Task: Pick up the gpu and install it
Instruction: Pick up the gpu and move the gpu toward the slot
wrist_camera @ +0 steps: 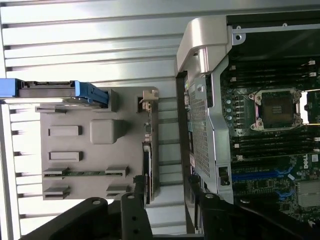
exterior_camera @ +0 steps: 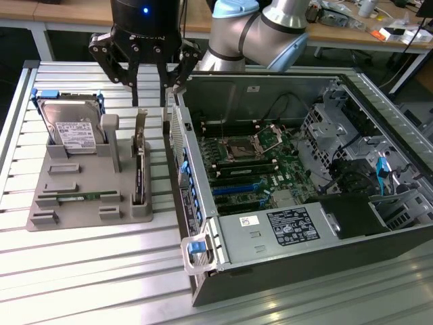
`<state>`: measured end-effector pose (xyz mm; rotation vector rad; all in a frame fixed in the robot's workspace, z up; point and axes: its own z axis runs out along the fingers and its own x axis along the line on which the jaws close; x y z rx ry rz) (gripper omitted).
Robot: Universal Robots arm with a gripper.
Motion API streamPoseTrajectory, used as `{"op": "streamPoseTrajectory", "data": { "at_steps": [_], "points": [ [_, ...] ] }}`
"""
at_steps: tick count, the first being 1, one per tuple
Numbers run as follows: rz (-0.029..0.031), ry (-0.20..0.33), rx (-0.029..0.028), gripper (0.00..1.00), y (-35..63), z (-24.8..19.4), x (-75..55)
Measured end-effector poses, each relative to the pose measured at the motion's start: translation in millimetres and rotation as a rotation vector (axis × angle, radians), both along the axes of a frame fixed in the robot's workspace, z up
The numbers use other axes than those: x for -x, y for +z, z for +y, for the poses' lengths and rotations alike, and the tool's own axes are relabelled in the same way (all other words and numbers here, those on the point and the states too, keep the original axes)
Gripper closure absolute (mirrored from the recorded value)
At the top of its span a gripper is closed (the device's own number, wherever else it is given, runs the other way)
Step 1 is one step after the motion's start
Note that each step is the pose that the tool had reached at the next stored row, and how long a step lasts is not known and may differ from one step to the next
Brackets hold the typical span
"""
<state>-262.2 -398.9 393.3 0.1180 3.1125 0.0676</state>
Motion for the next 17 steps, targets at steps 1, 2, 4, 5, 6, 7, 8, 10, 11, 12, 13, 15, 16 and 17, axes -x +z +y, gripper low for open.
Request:
{"op": "streamPoseTrajectory", "data": {
  "at_steps": [1, 2, 4, 5, 6, 7, 8, 10, 11, 12, 13, 15, 16, 17],
  "points": [
    [0.0, 0.0, 0.0, 0.46, 0.0, 0.0, 0.0],
    [0.0, 0.0, 0.0, 0.4, 0.0, 0.0, 0.0],
    [0.0, 0.0, 0.0, 0.34, 0.0, 0.0, 0.1],
    [0.0001, 0.0, 0.0001, 0.34, 0.0, 0.0, 0.1],
    [0.0, 0.0, 0.0, 0.34, 0.0, 0.0, 0.1],
    [0.0, 0.0, 0.0, 0.34, 0.0, 0.0, 0.1],
    [0.0, 0.0, 0.0, 0.34, 0.0, 0.0, 0.1],
    [0.0, 0.0, 0.0, 0.34, -1.0, 0.0, 0.3],
    [-0.0001, 0.0, -0.0001, 0.34, -2.0, 0.0, 0.7],
    [0.0, 0.0, 0.0, 0.34, -3.5, 0.0, 2.0],
    [-0.0001, 0.0, -0.0001, 0.34, -4.7, 0.0, 2.9],
    [0.0, 0.0, 0.0, 0.34, -6.2, 0.0, 3.6],
    [0.0, 0.0, 0.0, 0.34, -8.3, 0.0, 4.1],
    [0.0001, 0.0, 0.0001, 0.34, -10.7, 0.0, 4.2]
  ]
}}
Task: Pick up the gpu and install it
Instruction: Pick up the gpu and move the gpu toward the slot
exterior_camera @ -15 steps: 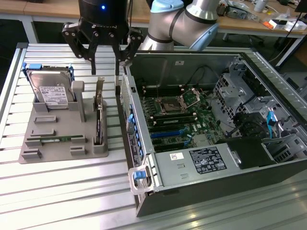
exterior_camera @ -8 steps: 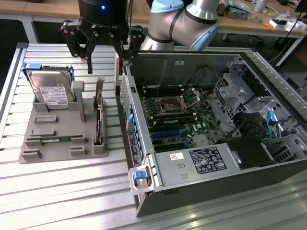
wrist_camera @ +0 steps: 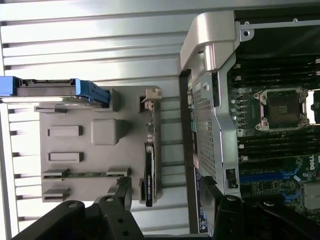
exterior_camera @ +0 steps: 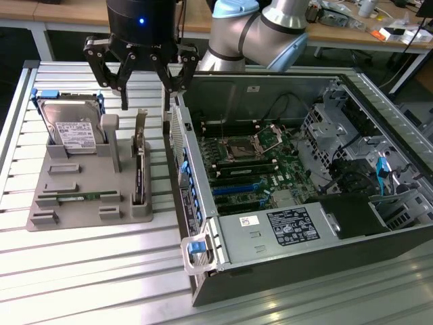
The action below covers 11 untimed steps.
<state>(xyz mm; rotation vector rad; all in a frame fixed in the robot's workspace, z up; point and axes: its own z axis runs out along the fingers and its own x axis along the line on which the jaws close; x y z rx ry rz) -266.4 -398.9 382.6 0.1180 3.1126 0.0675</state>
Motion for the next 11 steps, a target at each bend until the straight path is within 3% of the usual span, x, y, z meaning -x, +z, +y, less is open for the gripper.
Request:
{"op": "streamPoseTrajectory", "data": {
  "at_steps": [3, 4, 11],
  "points": [
    [-0.0001, 0.0, -0.0004, 0.35, -10.8, 0.0, 0.2],
    [0.0, 0.0, -0.0003, 0.42, -12.2, 0.0, 0.2],
    [-0.0001, 0.0, -0.0004, 0.42, -20.8, -0.1, 4.1]
  ]
}}
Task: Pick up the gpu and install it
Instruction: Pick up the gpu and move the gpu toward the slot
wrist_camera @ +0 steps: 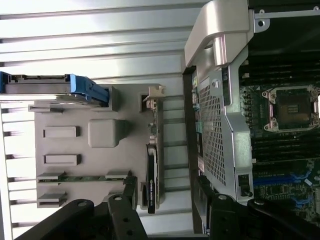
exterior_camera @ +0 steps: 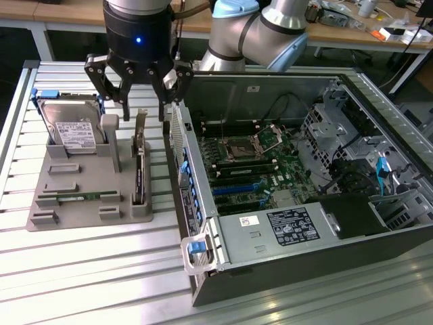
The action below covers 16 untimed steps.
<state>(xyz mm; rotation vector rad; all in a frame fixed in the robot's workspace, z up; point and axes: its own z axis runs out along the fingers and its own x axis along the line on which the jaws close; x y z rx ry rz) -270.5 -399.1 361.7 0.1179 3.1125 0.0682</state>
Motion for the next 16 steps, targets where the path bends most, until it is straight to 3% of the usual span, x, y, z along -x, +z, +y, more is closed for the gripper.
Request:
{"op": "streamPoseTrajectory", "data": {
  "at_steps": [8, 16],
  "points": [
    [0.0, 0.0, 0.0, 0.42, -9.4, 0.0, 3.3],
    [0.0, 0.0, 0.0, 0.42, -25.1, 0.0, 5.5]
  ]
}}
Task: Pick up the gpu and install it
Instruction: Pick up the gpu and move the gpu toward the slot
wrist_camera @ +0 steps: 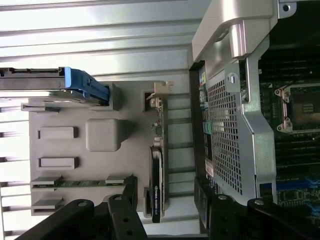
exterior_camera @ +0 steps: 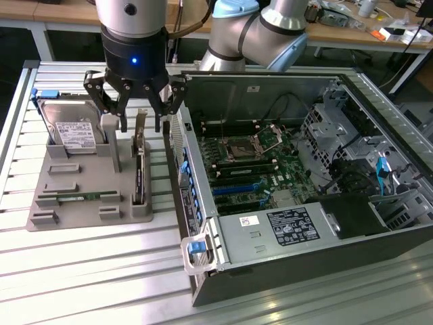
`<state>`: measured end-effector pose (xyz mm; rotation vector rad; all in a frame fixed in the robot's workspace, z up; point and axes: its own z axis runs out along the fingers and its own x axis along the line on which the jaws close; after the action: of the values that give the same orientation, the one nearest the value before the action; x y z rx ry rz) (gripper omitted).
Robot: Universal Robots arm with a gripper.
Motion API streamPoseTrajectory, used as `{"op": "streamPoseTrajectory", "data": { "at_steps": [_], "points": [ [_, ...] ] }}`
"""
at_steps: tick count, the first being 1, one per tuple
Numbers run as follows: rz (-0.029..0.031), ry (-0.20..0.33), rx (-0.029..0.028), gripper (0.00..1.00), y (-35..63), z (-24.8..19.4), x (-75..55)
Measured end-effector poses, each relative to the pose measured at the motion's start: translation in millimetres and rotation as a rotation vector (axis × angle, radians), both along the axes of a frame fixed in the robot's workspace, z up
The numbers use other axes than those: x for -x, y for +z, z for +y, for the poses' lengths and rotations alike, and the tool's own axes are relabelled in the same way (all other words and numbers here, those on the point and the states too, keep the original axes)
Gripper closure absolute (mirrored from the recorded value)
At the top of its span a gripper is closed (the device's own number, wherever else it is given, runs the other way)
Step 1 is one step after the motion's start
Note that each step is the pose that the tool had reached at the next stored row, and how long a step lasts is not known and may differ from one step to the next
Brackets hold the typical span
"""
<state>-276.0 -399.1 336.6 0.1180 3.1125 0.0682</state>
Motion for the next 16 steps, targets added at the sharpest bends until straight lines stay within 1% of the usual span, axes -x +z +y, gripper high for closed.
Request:
{"op": "streamPoseTrajectory", "data": {
  "at_steps": [4, 11, 16],
  "points": [
    [0.0, 0.0, 0.0, 0.42, -4.1, 0.0, 0.0],
    [0.0, 0.0, 0.0001, 0.42, -14.2, 0.0, 0.0],
    [0.0, 0.0, 0.0, 0.42, -18.5, 0.0, 0.0]
  ]
}}
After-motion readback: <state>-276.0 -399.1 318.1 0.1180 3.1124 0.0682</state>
